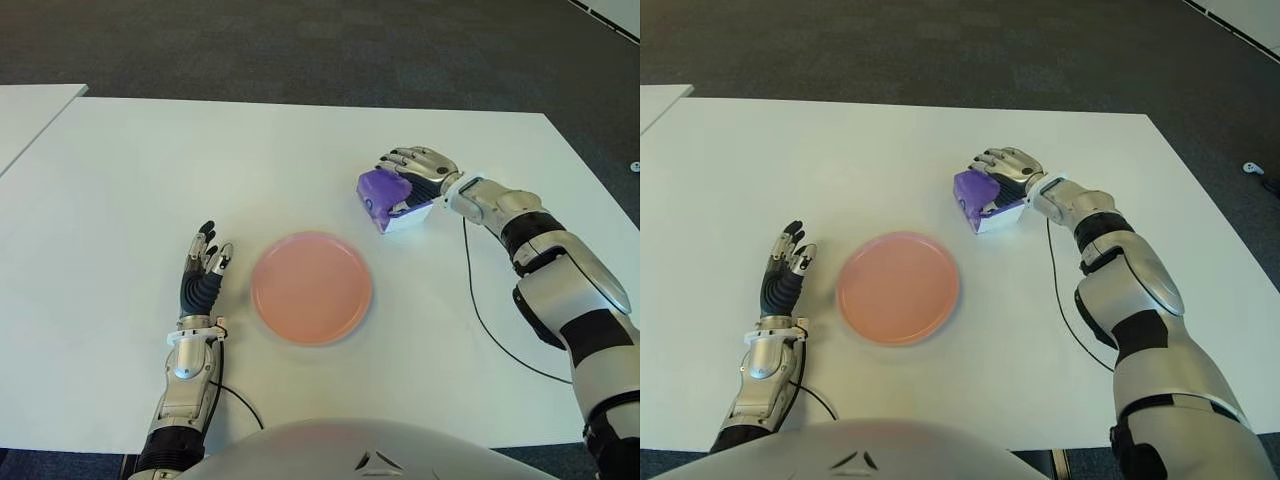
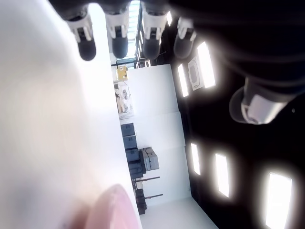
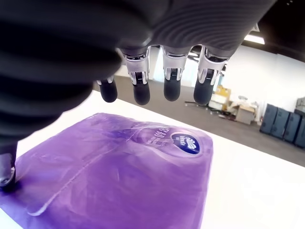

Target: Put the tissue paper into the plate.

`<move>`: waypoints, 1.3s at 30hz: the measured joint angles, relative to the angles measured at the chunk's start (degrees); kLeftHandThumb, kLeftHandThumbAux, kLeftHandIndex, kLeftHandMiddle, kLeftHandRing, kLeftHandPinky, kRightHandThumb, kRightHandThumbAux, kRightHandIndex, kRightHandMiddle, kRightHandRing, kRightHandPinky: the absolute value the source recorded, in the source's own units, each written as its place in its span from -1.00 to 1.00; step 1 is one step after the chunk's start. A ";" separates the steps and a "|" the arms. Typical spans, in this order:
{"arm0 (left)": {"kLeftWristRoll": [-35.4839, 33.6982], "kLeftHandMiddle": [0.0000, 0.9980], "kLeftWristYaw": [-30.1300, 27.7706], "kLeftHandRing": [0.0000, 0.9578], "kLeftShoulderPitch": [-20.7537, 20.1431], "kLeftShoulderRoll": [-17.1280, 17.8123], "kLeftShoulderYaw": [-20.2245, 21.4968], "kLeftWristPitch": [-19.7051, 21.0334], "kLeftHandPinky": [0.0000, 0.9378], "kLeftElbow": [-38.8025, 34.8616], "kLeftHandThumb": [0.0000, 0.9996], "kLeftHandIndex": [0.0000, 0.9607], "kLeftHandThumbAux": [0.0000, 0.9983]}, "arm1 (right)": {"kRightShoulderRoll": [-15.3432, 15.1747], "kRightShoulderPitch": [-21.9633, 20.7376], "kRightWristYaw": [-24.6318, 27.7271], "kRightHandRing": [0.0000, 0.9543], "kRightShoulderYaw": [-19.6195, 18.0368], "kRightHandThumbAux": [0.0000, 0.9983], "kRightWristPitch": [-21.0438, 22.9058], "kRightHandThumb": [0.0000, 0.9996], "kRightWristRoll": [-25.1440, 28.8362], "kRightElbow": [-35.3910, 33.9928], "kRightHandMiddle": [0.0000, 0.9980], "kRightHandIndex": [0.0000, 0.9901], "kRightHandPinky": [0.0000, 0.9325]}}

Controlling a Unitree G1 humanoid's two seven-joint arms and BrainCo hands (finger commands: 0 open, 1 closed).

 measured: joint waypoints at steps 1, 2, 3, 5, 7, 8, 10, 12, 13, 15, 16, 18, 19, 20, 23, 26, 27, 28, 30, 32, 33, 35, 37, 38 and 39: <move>-0.05 -1.00 0.00 -1.00 0.00 0.00 0.03 0.00 -1.00 -0.01 -1.00 -1.00 -0.18 | -0.14 0.06 0.36 -1.00 -0.09 -0.04 -0.01 -0.58 0.14 -0.20 -1.00 -1.00 -1.00; -0.12 -1.00 -0.01 -1.00 0.00 0.00 0.06 0.00 -1.00 -0.02 -1.00 -1.00 -0.18 | -0.23 0.12 0.69 -1.00 -0.16 -0.04 -0.01 -0.58 0.32 -0.37 -1.00 -1.00 -1.00; -0.21 -1.00 -0.01 -1.00 0.01 0.00 0.07 0.00 -1.00 -0.02 -1.00 -1.00 -0.18 | -0.30 0.19 0.98 -1.00 -0.31 -0.03 -0.02 -0.58 0.44 -0.56 -1.00 -1.00 -1.00; -0.34 -1.00 -0.01 -1.00 0.02 0.00 0.09 0.00 -1.00 -0.02 -1.00 -1.00 -0.18 | -0.37 0.31 1.65 -1.00 -0.59 -0.02 -0.04 -0.58 0.81 -0.91 -1.00 -1.00 -1.00; -0.40 -1.00 -0.01 -1.00 0.02 0.00 0.09 0.00 -1.00 -0.02 -1.00 -1.00 -0.18 | -0.42 0.50 2.44 -1.00 -1.05 -0.02 -0.18 -0.57 1.46 -1.28 -1.00 -1.00 -1.00; -0.41 -1.00 -0.01 -1.00 0.02 0.00 0.09 0.00 -1.00 -0.02 -1.00 -1.00 -0.18 | -0.46 0.62 2.84 -1.00 -1.27 -0.01 -0.30 -0.57 1.83 -1.48 -1.00 -1.00 -1.00; -0.42 -1.00 -0.01 -1.00 0.02 0.00 0.08 0.00 -1.00 -0.03 -1.00 -1.00 -0.18 | -0.56 0.86 3.53 -1.00 -1.74 -0.01 -0.50 -0.56 2.60 -1.85 -1.00 -1.00 -1.00; -0.43 -1.00 -0.01 -1.00 0.02 0.00 0.08 0.00 -1.00 -0.04 -1.00 -1.00 -0.17 | -0.80 1.21 4.11 -1.00 -2.31 -0.01 -0.78 -0.56 3.35 -2.27 -1.00 -1.00 -1.00; -0.43 -1.00 -0.01 -1.00 0.02 0.00 0.08 0.00 -1.00 -0.05 -1.00 -1.00 -0.17 | -0.97 1.46 4.37 -1.00 -2.69 0.00 -0.96 -0.56 3.81 -2.54 -1.00 -1.00 -1.00; -0.43 -1.00 -0.01 -1.00 0.02 0.01 0.09 0.00 -1.00 -0.06 -1.00 -1.00 -0.17 | -1.41 2.06 4.84 -1.00 -3.51 0.00 -1.42 -0.56 4.76 -3.17 -1.00 -1.00 -1.00; -0.43 -1.00 -0.01 -1.00 0.02 0.01 0.08 0.00 -1.00 -0.06 -1.00 -1.00 -0.17 | -1.68 2.38 5.11 -1.00 -3.94 0.00 -1.65 -0.57 5.15 -3.50 -1.00 -1.00 -1.00; -0.43 -1.00 -0.01 -1.00 0.02 0.02 0.08 0.00 -1.00 -0.06 -1.00 -1.00 -0.18 | -2.39 2.97 6.02 -1.00 -4.98 0.01 -2.20 -0.57 6.38 -4.07 -1.00 -1.00 -1.00; -0.42 -1.00 -0.01 -1.00 0.03 0.04 0.08 0.00 -1.00 -0.06 -1.00 -1.00 -0.18 | -2.74 3.20 6.47 -1.00 -5.58 0.01 -2.45 -0.57 7.03 -4.28 -1.00 -1.00 -1.00; -0.41 -1.00 -0.01 -1.00 0.04 0.07 0.09 0.00 -1.00 -0.06 -1.00 -1.00 -0.18 | -3.09 3.44 7.09 -1.00 -6.25 0.01 -2.47 -0.58 7.69 -4.54 -1.00 -1.00 -1.00; -0.40 -1.00 -0.01 -1.00 0.08 0.11 0.09 0.00 -1.00 -0.06 -1.00 -1.00 -0.19 | -3.99 4.03 8.60 -1.00 -7.91 0.01 -2.45 -0.58 9.43 -5.38 -1.00 -1.00 -1.00; -0.40 -1.00 -0.01 -1.00 0.11 0.20 0.09 0.00 -1.00 -0.06 -1.00 -1.00 -0.18 | -4.61 4.58 10.68 -1.00 -9.80 0.00 -2.41 -0.60 11.53 -6.38 -1.00 -1.00 -1.00; -0.40 -1.00 -0.01 -1.00 0.12 0.25 0.09 0.00 -1.00 -0.06 -1.00 -1.00 -0.18 | -4.72 4.76 11.54 -1.00 -10.61 -0.01 -2.40 -0.59 12.55 -6.71 -1.00 -1.00 -1.00; -0.41 -1.00 -0.02 -1.00 0.12 0.28 0.09 0.00 -1.00 -0.06 -1.00 -1.00 -0.18 | -4.81 4.97 12.76 -1.00 -11.42 -0.02 -2.36 -0.57 13.70 -7.10 -1.00 -1.00 -1.00; -0.44 -1.00 -0.03 -1.00 0.12 0.36 0.10 0.00 -1.00 -0.06 -1.00 -1.00 -0.18 | -4.96 5.38 15.25 -1.00 -13.19 -0.04 -2.04 -0.55 15.89 -8.13 -1.00 -1.00 -1.00; -0.50 -1.00 -0.07 -1.00 0.12 0.40 0.11 0.00 -1.00 -0.07 -1.00 -1.00 -0.17 | -5.06 5.76 17.47 -1.00 -14.92 -0.05 -1.33 -0.53 17.86 -9.17 -1.00 -1.00 -1.00; -0.52 -1.00 -0.09 -1.00 0.12 0.43 0.12 0.00 -1.00 -0.08 -1.00 -1.00 -0.17 | -5.10 5.95 18.33 -1.00 -15.61 -0.06 -0.88 -0.53 18.68 -9.72 -1.00 -1.00 -1.00; -0.64 -1.00 -0.14 -1.00 0.12 0.49 0.13 0.00 -1.00 -0.08 -1.00 -1.00 -0.17 | -5.13 6.52 19.87 -1.00 -16.94 -0.08 0.08 -0.51 20.01 -10.81 -1.00 -1.00 -1.00; -0.86 -1.00 -0.22 -1.00 0.13 0.58 0.16 0.00 -1.00 -0.10 -1.00 -1.00 -0.17 | -5.13 7.29 21.30 -1.00 -18.11 -0.11 1.16 -0.49 21.33 -11.79 -1.00 -1.00 -1.00; -0.96 -1.00 -0.26 -1.00 0.14 0.61 0.16 0.00 -1.00 -0.11 -1.00 -1.00 -0.16 | -5.13 7.69 21.88 -1.00 -18.58 -0.13 1.61 -0.49 21.83 -12.22 -1.00 -1.00 -1.00; -0.99 -1.00 -0.31 -1.00 0.14 0.62 0.17 0.00 -1.00 -0.12 -1.00 -1.00 -0.16 | -5.13 8.16 22.25 -1.00 -19.10 -0.13 1.97 -0.49 22.27 -12.66 -1.00 -1.00 -1.00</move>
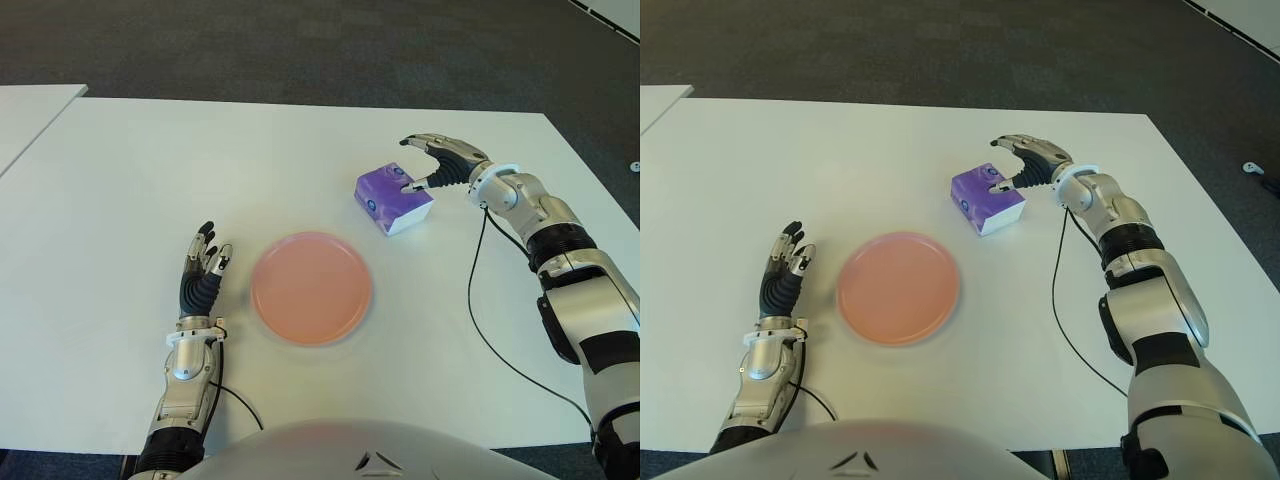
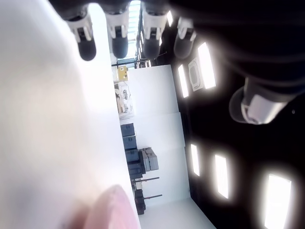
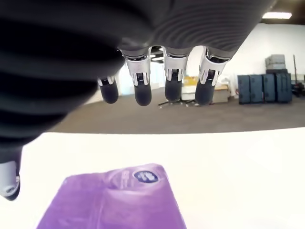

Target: Put the tissue paper into the plate.

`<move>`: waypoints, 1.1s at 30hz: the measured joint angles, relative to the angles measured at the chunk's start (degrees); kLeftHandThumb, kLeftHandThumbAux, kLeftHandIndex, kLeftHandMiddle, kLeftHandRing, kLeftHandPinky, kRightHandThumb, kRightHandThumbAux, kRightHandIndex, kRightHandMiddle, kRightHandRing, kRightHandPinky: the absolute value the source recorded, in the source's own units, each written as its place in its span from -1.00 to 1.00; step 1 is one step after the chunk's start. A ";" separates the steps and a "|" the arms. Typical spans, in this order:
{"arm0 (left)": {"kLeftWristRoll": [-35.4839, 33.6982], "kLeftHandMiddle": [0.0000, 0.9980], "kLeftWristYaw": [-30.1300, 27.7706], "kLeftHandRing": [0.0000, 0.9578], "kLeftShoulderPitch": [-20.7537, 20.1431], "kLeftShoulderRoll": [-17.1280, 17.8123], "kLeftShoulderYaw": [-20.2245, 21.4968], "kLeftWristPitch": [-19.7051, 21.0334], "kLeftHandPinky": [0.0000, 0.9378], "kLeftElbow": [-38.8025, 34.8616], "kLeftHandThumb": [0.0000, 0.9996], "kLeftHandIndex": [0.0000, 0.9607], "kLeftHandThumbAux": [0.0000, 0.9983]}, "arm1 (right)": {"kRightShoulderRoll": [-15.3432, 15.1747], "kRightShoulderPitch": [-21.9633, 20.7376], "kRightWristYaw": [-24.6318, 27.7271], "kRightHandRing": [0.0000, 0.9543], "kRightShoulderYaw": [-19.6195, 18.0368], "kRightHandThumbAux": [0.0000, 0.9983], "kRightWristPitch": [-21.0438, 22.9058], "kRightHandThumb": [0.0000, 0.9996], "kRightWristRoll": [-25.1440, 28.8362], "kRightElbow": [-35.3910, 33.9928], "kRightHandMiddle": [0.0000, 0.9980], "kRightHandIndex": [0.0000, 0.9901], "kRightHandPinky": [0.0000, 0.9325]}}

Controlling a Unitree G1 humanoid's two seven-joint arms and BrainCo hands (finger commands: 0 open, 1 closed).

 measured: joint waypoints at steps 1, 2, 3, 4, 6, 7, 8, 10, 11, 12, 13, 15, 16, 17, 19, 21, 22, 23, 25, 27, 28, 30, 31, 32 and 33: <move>-0.01 -1.00 -0.11 -1.00 0.00 0.03 0.01 0.00 -1.00 -0.01 -1.00 -1.00 -0.16 | -0.03 0.57 0.09 -1.00 -0.38 -0.15 0.23 -0.49 0.24 -0.41 -1.00 -1.00 -1.00; -0.03 -1.00 -0.19 -1.00 0.01 0.05 0.02 0.00 -1.00 -0.01 -1.00 -1.00 -0.16 | -0.04 1.06 0.08 -1.00 -0.58 -0.16 0.36 -0.50 0.35 -0.67 -1.00 -1.00 -1.00; -0.04 -1.00 -0.21 -1.00 0.03 0.09 0.02 0.00 -1.00 -0.02 -1.00 -1.00 -0.16 | -0.05 1.66 0.07 -1.00 -0.68 -0.17 0.42 -0.50 0.37 -0.87 -1.00 -1.00 -1.00; -0.05 -1.00 -0.23 -1.00 0.03 0.11 0.02 0.00 -1.00 -0.02 -1.00 -1.00 -0.16 | -0.09 2.25 0.07 -1.00 -0.76 -0.18 0.45 -0.50 0.37 -1.13 -1.00 -1.00 -1.00; -0.05 -1.00 -0.26 -1.00 0.07 0.15 0.03 0.00 -1.00 -0.03 -1.00 -1.00 -0.16 | -0.12 3.47 0.07 -1.00 -0.91 -0.20 0.50 -0.51 0.37 -1.65 -1.00 -1.00 -1.00; -0.05 -1.00 -0.27 -1.00 0.08 0.17 0.04 0.00 -1.00 -0.03 -1.00 -1.00 -0.16 | -0.12 3.89 0.07 -1.00 -0.97 -0.20 0.51 -0.51 0.36 -1.84 -1.00 -1.00 -1.00; -0.05 -1.00 -0.29 -1.00 0.08 0.19 0.04 0.00 -1.00 -0.03 -1.00 -1.00 -0.17 | -0.15 4.27 0.07 -1.00 -1.04 -0.21 0.53 -0.51 0.35 -2.04 -1.00 -1.00 -1.00; -0.04 -1.00 -0.39 -1.00 0.09 0.24 0.04 0.00 -1.00 -0.03 -1.00 -1.00 -0.17 | -0.20 4.94 0.07 -1.00 -1.41 -0.21 0.57 -0.51 0.35 -2.44 -1.00 -1.00 -1.00; -0.04 -1.00 -0.50 -1.00 0.10 0.25 0.04 0.00 -1.00 -0.03 -1.00 -1.00 -0.17 | -0.25 5.16 0.07 -1.00 -1.60 -0.22 0.61 -0.51 0.35 -2.63 -1.00 -1.00 -1.00; -0.04 -1.00 -0.62 -1.00 0.10 0.28 0.04 0.00 -1.00 -0.03 -1.00 -1.00 -0.17 | -0.31 5.34 0.07 -1.00 -1.77 -0.22 0.62 -0.51 0.35 -2.85 -1.00 -1.00 -1.00; -0.04 -1.00 -0.66 -1.00 0.10 0.29 0.03 0.00 -1.00 -0.03 -1.00 -1.00 -0.17 | -0.38 5.45 0.07 -1.00 -1.90 -0.22 0.62 -0.51 0.35 -3.00 -1.00 -1.00 -1.00; -0.03 -1.00 -0.70 -1.00 0.10 0.30 0.03 0.00 -1.00 -0.03 -1.00 -1.00 -0.17 | -0.52 5.63 0.09 -1.00 -2.18 -0.23 0.63 -0.50 0.35 -3.35 -1.00 -1.00 -1.00; -0.02 -1.00 -0.72 -1.00 0.10 0.31 0.03 0.00 -1.00 -0.03 -1.00 -1.00 -0.18 | -0.59 5.66 0.09 -1.00 -2.27 -0.23 0.63 -0.50 0.35 -3.52 -1.00 -1.00 -1.00; -0.02 -1.00 -0.75 -1.00 0.10 0.32 0.03 0.00 -1.00 -0.03 -1.00 -1.00 -0.18 | -0.68 5.68 0.10 -1.00 -2.36 -0.23 0.64 -0.49 0.35 -3.75 -1.00 -1.00 -1.00; -0.01 -1.00 -0.78 -1.00 0.10 0.34 0.03 0.00 -1.00 -0.03 -1.00 -1.00 -0.17 | -0.83 5.71 0.11 -1.00 -2.57 -0.24 0.65 -0.50 0.35 -4.17 -1.00 -1.00 -1.00; -0.01 -1.00 -0.81 -1.00 0.10 0.37 0.02 0.00 -1.00 -0.03 -1.00 -1.00 -0.17 | -0.92 5.74 0.11 -1.00 -2.65 -0.24 0.65 -0.50 0.33 -4.44 -1.00 -1.00 -1.00; -0.01 -1.00 -0.83 -1.00 0.10 0.39 0.02 0.00 -1.00 -0.03 -1.00 -1.00 -0.17 | -0.94 5.77 0.11 -1.00 -2.67 -0.25 0.65 -0.50 0.30 -4.53 -1.00 -1.00 -1.00; -0.02 -1.00 -0.86 -1.00 0.10 0.42 0.02 0.00 -1.00 -0.03 -1.00 -1.00 -0.17 | -0.95 5.81 0.11 -1.00 -2.68 -0.24 0.65 -0.50 0.29 -4.60 -1.00 -1.00 -1.00; -0.02 -1.00 -0.98 -1.00 0.10 0.45 0.01 0.00 -1.00 -0.03 -1.00 -1.00 -0.16 | -0.94 5.94 0.11 -1.00 -2.68 -0.23 0.64 -0.49 0.27 -4.66 -1.00 -1.00 -1.00; -0.02 -1.00 -1.02 -1.00 0.10 0.48 0.01 0.00 -1.00 -0.03 -1.00 -1.00 -0.16 | -0.94 6.06 0.11 -1.00 -2.68 -0.23 0.65 -0.49 0.24 -4.66 -1.00 -1.00 -1.00; -0.01 -1.00 -1.03 -1.00 0.10 0.49 0.01 0.00 -1.00 -0.03 -1.00 -1.00 -0.16 | -0.94 6.10 0.11 -1.00 -2.67 -0.22 0.65 -0.49 0.22 -4.66 -1.00 -1.00 -1.00; 0.01 -1.00 -1.03 -1.00 0.10 0.53 0.01 0.00 -1.00 -0.02 -1.00 -1.00 -0.16 | -0.91 6.17 0.03 -1.00 -2.65 -0.22 0.66 -0.50 0.10 -4.66 -1.00 -1.00 -1.00; 0.01 -1.00 -1.03 -1.00 0.10 0.54 0.00 0.00 -1.00 -0.02 -1.00 -1.00 -0.16 | -0.87 6.20 -0.10 -1.00 -2.62 -0.22 0.73 -0.51 0.01 -4.65 -1.00 -1.00 -1.00; 0.01 -1.00 -1.05 -1.00 0.10 0.57 0.00 0.00 -1.00 -0.02 -1.00 -1.00 -0.16 | -0.76 6.23 -0.29 -1.00 -2.55 -0.21 0.87 -0.52 -0.12 -4.63 -1.00 -1.00 -1.00; 0.01 -1.00 -1.11 -1.00 0.10 0.59 0.00 0.00 -1.00 -0.02 -1.00 -1.00 -0.16 | -0.60 6.28 -0.52 -1.00 -2.48 -0.21 1.07 -0.52 -0.28 -4.60 -1.00 -1.00 -1.00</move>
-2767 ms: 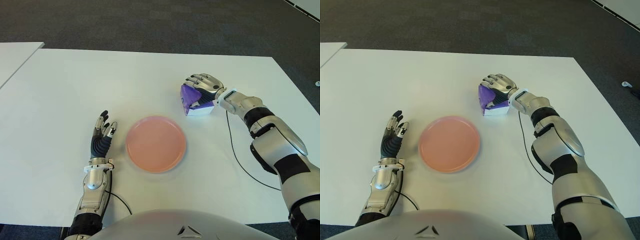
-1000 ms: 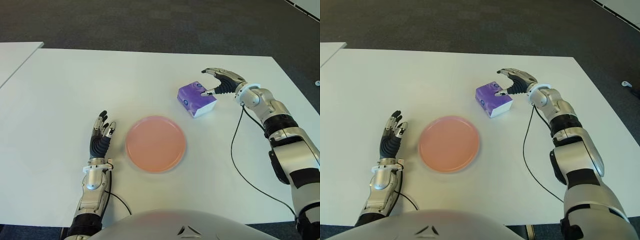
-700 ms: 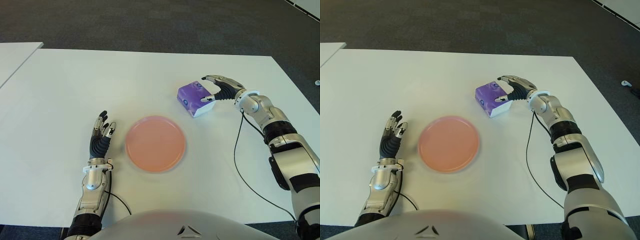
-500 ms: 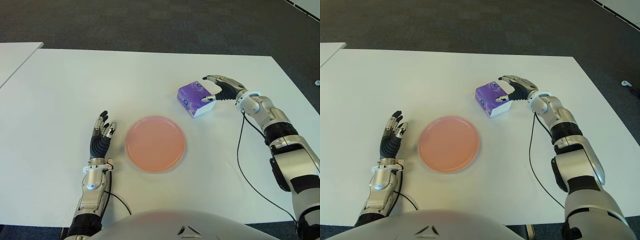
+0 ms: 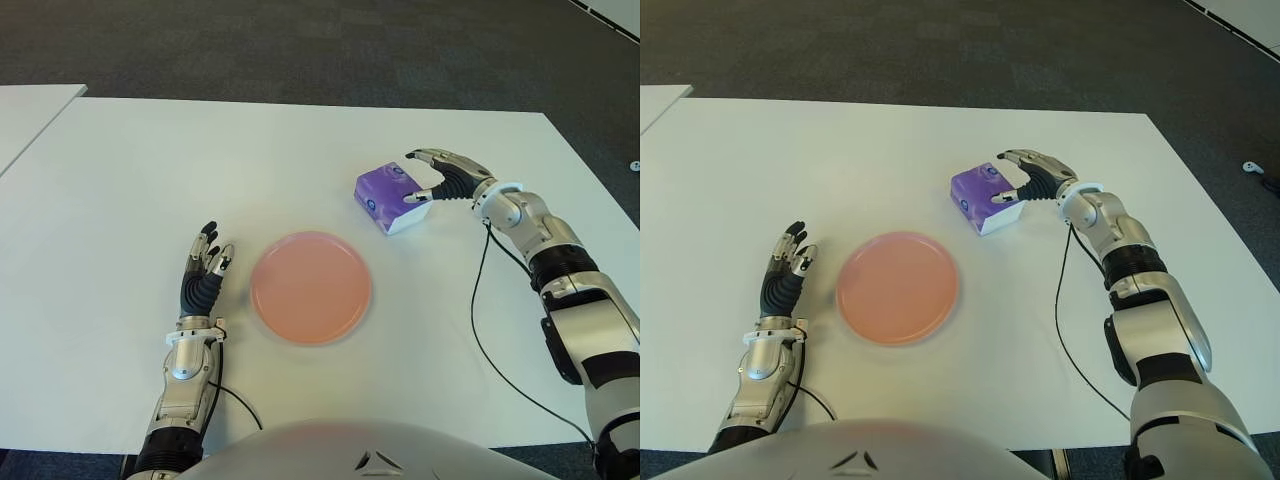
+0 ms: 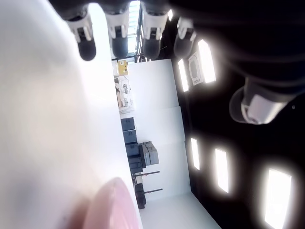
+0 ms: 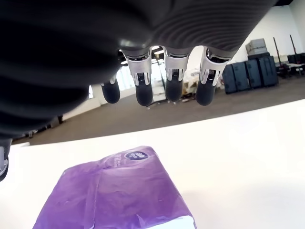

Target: Put the tissue paper into the plate.

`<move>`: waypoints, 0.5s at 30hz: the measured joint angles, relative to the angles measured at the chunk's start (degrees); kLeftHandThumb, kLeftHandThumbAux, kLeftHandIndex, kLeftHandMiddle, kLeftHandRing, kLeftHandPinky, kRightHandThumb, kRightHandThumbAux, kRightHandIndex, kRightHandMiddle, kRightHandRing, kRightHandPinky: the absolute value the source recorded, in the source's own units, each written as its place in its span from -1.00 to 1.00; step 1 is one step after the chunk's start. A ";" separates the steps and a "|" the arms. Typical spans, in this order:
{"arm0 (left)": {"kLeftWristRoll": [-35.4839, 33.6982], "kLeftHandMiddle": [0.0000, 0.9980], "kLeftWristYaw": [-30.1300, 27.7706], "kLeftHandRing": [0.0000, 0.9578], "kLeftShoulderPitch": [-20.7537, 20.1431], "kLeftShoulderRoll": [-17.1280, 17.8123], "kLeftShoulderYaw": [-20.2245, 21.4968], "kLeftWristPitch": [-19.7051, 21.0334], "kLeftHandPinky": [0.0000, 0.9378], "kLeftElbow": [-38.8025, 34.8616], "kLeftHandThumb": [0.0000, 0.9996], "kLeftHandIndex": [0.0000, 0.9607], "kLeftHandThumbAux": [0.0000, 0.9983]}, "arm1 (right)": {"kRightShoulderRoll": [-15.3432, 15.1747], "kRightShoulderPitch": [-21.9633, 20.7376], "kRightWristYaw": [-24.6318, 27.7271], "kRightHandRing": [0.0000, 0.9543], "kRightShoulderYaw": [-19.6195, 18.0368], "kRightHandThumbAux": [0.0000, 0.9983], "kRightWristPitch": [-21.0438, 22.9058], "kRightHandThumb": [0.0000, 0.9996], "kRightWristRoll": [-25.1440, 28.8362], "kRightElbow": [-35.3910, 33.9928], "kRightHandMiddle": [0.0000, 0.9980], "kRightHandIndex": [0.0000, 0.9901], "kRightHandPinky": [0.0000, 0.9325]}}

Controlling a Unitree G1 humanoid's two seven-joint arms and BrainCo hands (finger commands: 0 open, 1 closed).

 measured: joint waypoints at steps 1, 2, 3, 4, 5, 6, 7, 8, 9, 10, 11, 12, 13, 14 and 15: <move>0.00 -1.00 -0.08 -1.00 0.00 0.02 0.00 0.00 -1.00 0.00 -1.00 -1.00 -0.17 | 0.17 0.07 -0.23 -1.00 0.09 -0.21 0.17 -0.53 -0.16 0.02 -1.00 -1.00 -1.00; 0.00 -1.00 -0.15 -1.00 0.00 0.04 -0.01 0.00 -1.00 0.00 -1.00 -1.00 -0.17 | 0.42 0.15 -0.47 -1.00 0.23 -0.21 0.41 -0.55 -0.35 0.04 -1.00 -1.00 -1.00; 0.00 -1.00 -0.21 -1.00 0.00 0.05 -0.01 0.00 -1.00 0.01 -1.00 -1.00 -0.17 | 0.71 0.24 -0.75 -1.00 0.39 -0.20 0.71 -0.56 -0.57 0.04 -1.00 -1.00 -1.00; 0.00 -1.00 -0.29 -1.00 0.00 0.06 -0.02 0.00 -1.00 0.02 -1.00 -1.00 -0.17 | 1.01 0.36 -1.10 -1.00 0.55 -0.20 1.07 -0.58 -0.93 0.00 -1.00 -1.00 -1.00; 0.00 -1.00 -0.31 -1.00 0.00 0.06 -0.03 0.00 -1.00 0.02 -1.00 -1.00 -0.17 | 1.35 0.53 -1.45 -1.00 0.78 -0.19 1.43 -0.60 -1.29 -0.05 -1.00 -1.00 -1.00; 0.00 -1.00 -0.31 -1.00 0.00 0.06 -0.04 -0.01 -1.00 0.02 -1.00 -1.00 -0.17 | 1.70 0.73 -1.70 -1.00 0.94 -0.19 1.76 -0.60 -1.51 -0.10 -1.00 -1.00 -1.00; 0.00 -1.00 -0.31 -1.00 0.00 0.06 -0.05 -0.01 -1.00 0.01 -1.00 -1.00 -0.17 | 2.09 0.98 -1.93 -1.00 1.09 -0.18 1.98 -0.62 -1.70 -0.15 -1.00 -1.00 -1.00; 0.00 -1.00 -0.31 -1.00 -0.01 0.06 -0.06 -0.02 -1.00 0.02 -1.00 -1.00 -0.17 | 2.44 1.21 -2.15 -1.00 1.24 -0.17 2.17 -0.64 -1.89 -0.22 -1.00 -1.00 -1.00; 0.00 -1.00 -0.31 -1.00 -0.01 0.06 -0.05 -0.02 -1.00 0.02 -1.00 -1.00 -0.17 | 2.88 1.39 -2.73 -1.00 1.59 -0.16 2.42 -0.65 -2.37 -0.22 -1.00 -1.00 -1.00; 0.00 -1.00 -0.31 -1.00 -0.01 0.06 -0.05 -0.02 -1.00 0.02 -1.00 -1.00 -0.17 | 3.19 1.50 -3.28 -1.00 1.95 -0.16 2.68 -0.66 -2.79 -0.22 -1.00 -1.00 -1.00; 0.00 -1.00 -0.31 -1.00 -0.01 0.06 -0.05 -0.02 -1.00 0.03 -1.00 -1.00 -0.17 | 3.53 1.61 -3.75 -1.00 2.22 -0.15 2.88 -0.67 -3.22 -0.22 -1.00 -1.00 -1.00; 0.00 -1.00 -0.31 -1.00 -0.01 0.06 -0.04 -0.02 -1.00 0.03 -1.00 -1.00 -0.17 | 3.87 1.68 -4.33 -1.00 2.46 -0.14 2.99 -0.69 -3.77 -0.19 -1.00 -1.00 -1.00; 0.00 -1.00 -0.31 -1.00 -0.01 0.06 -0.04 -0.02 -1.00 0.03 -1.00 -1.00 -0.17 | 4.13 1.71 -4.80 -1.00 2.66 -0.13 3.05 -0.69 -4.03 -0.18 -1.00 -1.00 -1.00; 0.00 -1.00 -0.31 -1.00 -0.01 0.05 -0.04 -0.03 -1.00 0.04 -1.00 -1.00 -0.17 | 4.39 1.71 -5.46 -1.00 2.82 -0.12 3.12 -0.70 -4.38 -0.16 -1.00 -1.00 -1.00; 0.01 -1.00 -0.31 -1.00 -0.02 0.04 -0.04 -0.03 -1.00 0.04 -1.00 -1.00 -0.17 | 4.63 1.71 -6.40 -1.00 3.07 -0.11 3.21 -0.71 -4.93 -0.16 -1.00 -1.00 -1.00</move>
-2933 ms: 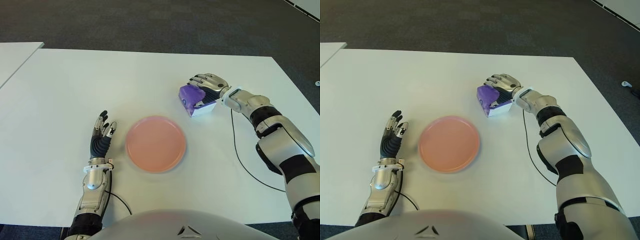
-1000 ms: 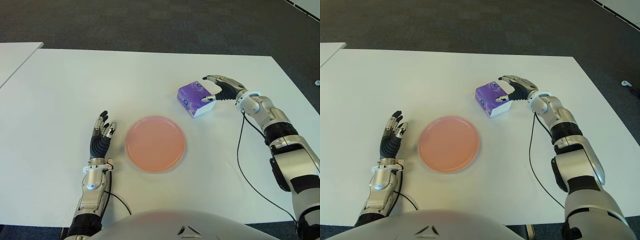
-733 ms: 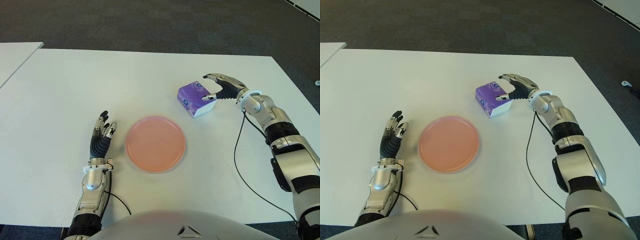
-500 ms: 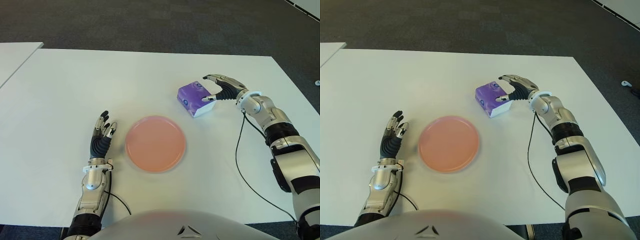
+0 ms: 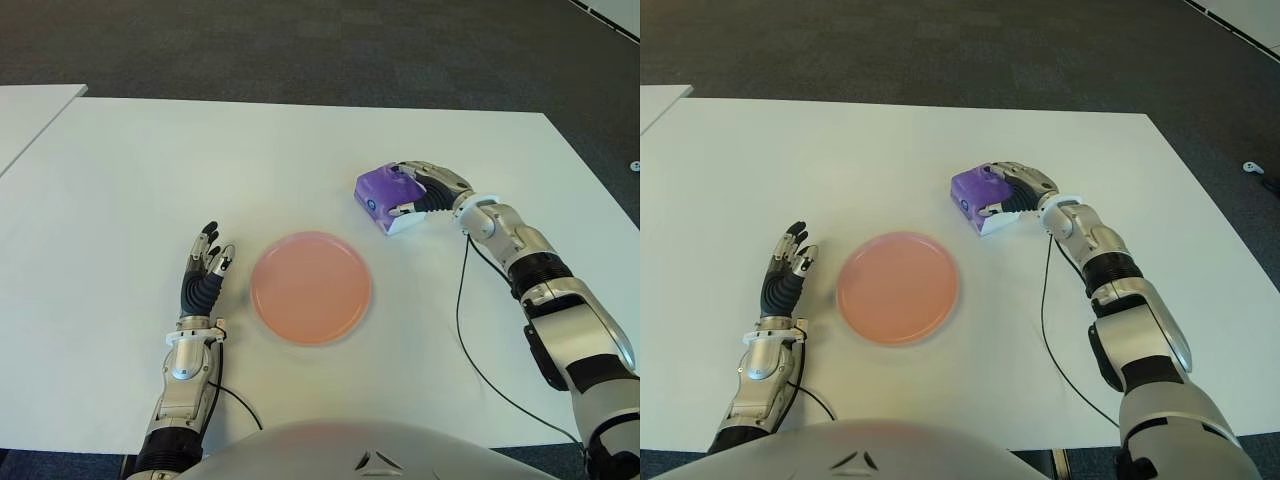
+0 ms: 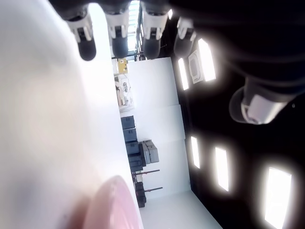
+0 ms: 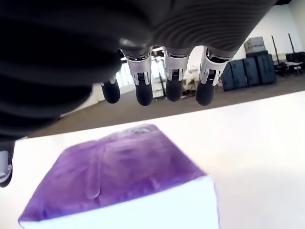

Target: Put the tissue paper into the plate.

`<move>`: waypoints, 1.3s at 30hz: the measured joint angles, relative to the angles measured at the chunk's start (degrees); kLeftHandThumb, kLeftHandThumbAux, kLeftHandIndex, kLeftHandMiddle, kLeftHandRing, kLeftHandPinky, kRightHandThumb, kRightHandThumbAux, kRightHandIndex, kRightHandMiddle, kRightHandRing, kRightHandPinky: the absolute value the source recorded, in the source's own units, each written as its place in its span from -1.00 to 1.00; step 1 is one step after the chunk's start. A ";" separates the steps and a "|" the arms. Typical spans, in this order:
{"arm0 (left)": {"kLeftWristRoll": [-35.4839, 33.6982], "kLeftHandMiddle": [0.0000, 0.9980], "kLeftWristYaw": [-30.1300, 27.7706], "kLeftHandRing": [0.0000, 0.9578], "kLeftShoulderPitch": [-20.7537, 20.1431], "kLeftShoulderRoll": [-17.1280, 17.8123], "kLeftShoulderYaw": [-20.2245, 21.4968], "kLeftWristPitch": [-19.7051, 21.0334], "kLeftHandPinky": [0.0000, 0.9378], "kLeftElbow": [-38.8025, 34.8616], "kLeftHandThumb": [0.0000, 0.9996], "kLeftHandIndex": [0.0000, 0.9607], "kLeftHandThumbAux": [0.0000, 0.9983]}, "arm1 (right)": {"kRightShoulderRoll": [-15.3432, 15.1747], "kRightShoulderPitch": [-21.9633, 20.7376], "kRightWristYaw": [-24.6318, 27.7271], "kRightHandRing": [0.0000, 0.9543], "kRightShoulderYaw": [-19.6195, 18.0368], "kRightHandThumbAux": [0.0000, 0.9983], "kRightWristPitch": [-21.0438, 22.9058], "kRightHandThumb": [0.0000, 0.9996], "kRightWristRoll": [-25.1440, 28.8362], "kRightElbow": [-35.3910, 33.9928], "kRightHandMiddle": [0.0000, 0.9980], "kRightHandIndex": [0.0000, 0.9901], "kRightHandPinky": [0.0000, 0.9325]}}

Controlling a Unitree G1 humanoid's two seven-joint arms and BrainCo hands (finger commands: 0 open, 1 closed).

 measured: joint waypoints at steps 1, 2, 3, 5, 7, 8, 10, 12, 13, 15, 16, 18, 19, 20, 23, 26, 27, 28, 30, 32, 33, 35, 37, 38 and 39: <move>0.01 -1.00 0.01 -1.00 -0.01 -0.02 0.00 0.00 -1.00 0.00 -1.00 -1.00 -0.17 | 0.21 -0.01 -0.94 -1.00 0.19 -0.09 0.17 -0.72 -0.51 -0.01 -1.00 -1.00 -1.00; 0.02 -1.00 0.01 -1.00 -0.01 -0.05 0.01 0.00 -1.00 0.01 -1.00 -1.00 -0.17 | 0.43 0.00 -1.92 -1.00 0.37 -0.08 0.41 -0.72 -1.09 -0.02 -1.00 -1.00 -1.00; 0.02 -1.00 0.01 -1.00 -0.02 -0.07 0.02 0.00 -1.00 0.01 -1.00 -1.00 -0.18 | 0.64 0.00 -2.96 -1.00 0.54 -0.07 0.72 -0.72 -1.53 -0.06 -1.00 -1.00 -1.00; 0.04 -1.00 0.02 -1.00 -0.02 -0.10 0.04 0.00 -1.00 0.00 -1.00 -1.00 -0.18 | 1.06 0.00 -4.73 -1.00 0.90 -0.04 1.55 -0.73 -2.39 -0.32 -1.00 -1.00 -1.00; 0.04 -1.00 0.03 -1.00 -0.03 -0.12 0.08 0.00 -1.00 0.02 -1.00 -1.00 -0.18 | 1.61 -0.01 -5.87 -1.00 1.08 -0.02 2.99 -0.74 -3.13 -0.95 -1.00 -1.00 -1.00; 0.04 -1.00 0.03 -1.00 -0.02 -0.14 0.10 0.00 -1.00 0.04 -1.00 -1.00 -0.18 | 2.06 -0.06 -6.20 -1.00 1.12 -0.01 3.96 -0.75 -3.39 -1.34 -1.00 -1.00 -1.00; 0.03 -1.00 0.04 -1.00 -0.01 -0.20 0.19 0.00 -1.00 0.12 -1.00 -1.00 -0.18 | 3.66 -0.59 -6.63 -1.00 1.20 0.00 6.93 -0.75 -3.68 -1.63 -1.00 -1.00 -1.00; 0.02 -1.00 0.04 -1.00 -0.06 -0.31 0.25 0.00 -1.00 0.25 -1.00 -1.00 -0.17 | 5.58 -1.25 -6.72 -1.00 1.36 0.01 9.48 -0.76 -3.85 -1.75 -1.00 -1.00 -1.00; 0.02 -1.00 0.04 -1.00 -0.09 -0.39 0.28 0.00 -1.00 0.27 -1.00 -1.00 -0.17 | 6.61 -1.56 -6.75 -1.00 1.45 0.01 10.55 -0.76 -3.91 -1.88 -1.00 -1.00 -1.00; 0.02 -1.00 0.03 -1.00 -0.20 -0.48 0.29 0.00 -1.00 0.29 -1.00 -1.00 -0.17 | 8.18 -2.01 -6.83 -1.00 1.60 0.02 11.89 -0.75 -4.01 -2.30 -1.00 -1.00 -1.00; 0.02 -1.00 0.04 -1.00 -0.29 -0.51 0.29 0.00 -1.00 0.29 -1.00 -1.00 -0.17 | 8.80 -2.15 -6.95 -1.00 1.63 0.02 12.34 -0.74 -4.03 -2.62 -1.00 -1.00 -1.00; 0.03 -1.00 0.03 -1.00 -0.49 -0.62 0.24 -0.01 -1.00 0.27 -1.00 -1.00 -0.16 | 9.72 -2.32 -7.45 -1.00 1.62 0.02 13.14 -0.73 -4.02 -3.18 -1.00 -1.00 -1.00; 0.03 -1.00 0.04 -1.00 -0.56 -0.69 0.21 -0.04 -1.00 0.26 -1.00 -1.00 -0.16 | 10.08 -2.40 -7.75 -1.00 1.62 0.02 13.56 -0.73 -4.02 -3.47 -1.00 -1.00 -1.00; 0.03 -1.00 0.04 -1.00 -0.58 -0.72 0.20 -0.07 -1.00 0.23 -1.00 -1.00 -0.16 | 10.44 -2.46 -8.10 -1.00 1.62 0.03 13.98 -0.73 -4.03 -3.73 -1.00 -1.00 -1.00; 0.05 -1.00 0.06 -1.00 -0.57 -0.89 0.21 -0.08 -1.00 0.20 -1.00 -1.00 -0.16 | 11.54 -2.49 -9.30 -1.00 1.61 0.03 15.39 -0.73 -4.08 -4.19 -1.00 -1.00 -1.00; 0.12 -1.00 0.37 -1.00 -0.51 -1.06 0.22 -0.07 -1.00 0.20 -1.00 -1.00 -0.17 | 12.31 -2.48 -10.46 -1.00 1.67 0.02 16.72 -0.74 -4.36 -4.02 -1.00 -1.00 -1.00; 0.17 -1.00 0.56 -1.00 -0.47 -1.16 0.22 -0.05 -1.00 0.21 -1.00 -1.00 -0.17 | 12.58 -2.49 -10.88 -1.00 1.70 0.02 17.21 -0.74 -4.49 -3.85 -1.00 -1.00 -1.00; 0.23 -1.00 0.71 -1.00 -0.44 -1.22 0.22 -0.03 -1.00 0.20 -1.00 -1.00 -0.17 | 12.81 -2.49 -11.26 -1.00 1.70 0.02 17.69 -0.74 -4.60 -3.65 -1.00 -1.00 -1.00; 0.43 -1.00 0.93 -1.00 -0.34 -1.31 0.21 -0.02 -1.00 0.20 -1.00 -1.00 -0.17 | 13.35 -2.51 -11.95 -1.00 1.76 0.02 18.55 -0.74 -4.78 -3.08 -1.00 -1.00 -1.00; 0.56 -1.00 1.09 -1.00 -0.28 -1.38 0.22 -0.02 -1.00 0.19 -1.00 -1.00 -0.17 | 13.83 -2.52 -12.47 -1.00 1.83 0.02 19.29 -0.74 -4.90 -2.44 -1.00 -1.00 -1.00; 0.58 -1.00 1.26 -1.00 -0.27 -1.40 0.23 -0.01 -1.00 0.19 -1.00 -1.00 -0.18 | 14.05 -2.52 -12.71 -1.00 1.84 0.02 19.60 -0.74 -4.91 -2.11 -1.00 -1.00 -1.00; 0.57 -1.00 1.30 -1.00 -0.25 -1.48 0.24 0.00 -1.00 0.15 -1.00 -1.00 -0.18 | 14.39 -2.52 -13.06 -1.00 1.85 0.01 20.10 -0.75 -4.91 -1.76 -1.00 -1.00 -1.00; 0.57 -1.00 1.31 -1.00 -0.22 -1.57 0.27 0.01 -1.00 0.11 -1.00 -1.00 -0.18 | 14.81 -2.64 -13.61 -1.00 1.85 0.01 20.40 -0.75 -4.91 -1.46 -1.00 -1.00 -1.00; 0.57 -1.00 1.32 -1.00 -0.22 -1.61 0.29 0.01 -1.00 0.09 -1.00 -1.00 -0.18 | 15.04 -2.73 -13.90 -1.00 1.85 0.01 20.55 -0.76 -4.91 -1.31 -1.00 -1.00 -1.00; 0.57 -1.00 1.34 -1.00 -0.21 -1.67 0.31 0.01 -1.00 0.07 -1.00 -1.00 -0.17 | 15.26 -2.84 -14.14 -1.00 1.85 0.00 20.70 -0.76 -4.90 -1.12 -1.00 -1.00 -1.00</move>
